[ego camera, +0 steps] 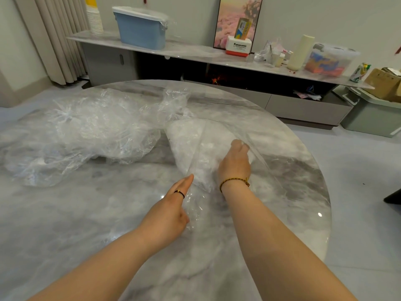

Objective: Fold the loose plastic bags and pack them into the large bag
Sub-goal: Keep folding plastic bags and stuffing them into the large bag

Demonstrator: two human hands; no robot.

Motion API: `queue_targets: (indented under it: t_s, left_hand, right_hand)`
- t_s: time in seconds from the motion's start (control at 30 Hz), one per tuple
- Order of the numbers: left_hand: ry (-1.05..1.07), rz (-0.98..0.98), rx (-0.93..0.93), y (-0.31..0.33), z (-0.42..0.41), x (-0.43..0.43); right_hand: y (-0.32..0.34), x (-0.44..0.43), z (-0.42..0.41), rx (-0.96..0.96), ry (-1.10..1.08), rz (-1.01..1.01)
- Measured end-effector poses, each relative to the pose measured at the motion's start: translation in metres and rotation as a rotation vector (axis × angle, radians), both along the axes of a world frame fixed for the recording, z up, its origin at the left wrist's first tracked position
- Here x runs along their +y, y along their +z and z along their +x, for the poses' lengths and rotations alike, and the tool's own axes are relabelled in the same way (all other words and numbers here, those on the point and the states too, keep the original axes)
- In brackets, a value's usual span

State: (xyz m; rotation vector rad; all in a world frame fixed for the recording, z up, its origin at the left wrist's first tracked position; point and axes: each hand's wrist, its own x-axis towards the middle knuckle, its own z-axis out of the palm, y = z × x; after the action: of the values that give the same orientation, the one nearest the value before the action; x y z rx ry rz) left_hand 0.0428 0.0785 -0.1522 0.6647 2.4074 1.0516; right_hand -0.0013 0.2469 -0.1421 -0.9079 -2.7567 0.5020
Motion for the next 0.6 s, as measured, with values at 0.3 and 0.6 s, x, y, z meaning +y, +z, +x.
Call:
queue_targets:
  t_s: [0.3, 0.6]
  left_hand:
    - [-0.019, -0.058, 0.029, 0.001, 0.0, 0.0]
    - [-0.024, -0.053, 0.082, -0.005, -0.003, 0.001]
  right_hand:
    - [-0.028, -0.004, 0.001, -0.207, 0.626, 0.139]
    - [-0.028, 0.015, -0.006, -0.292, 0.511, 0.137]
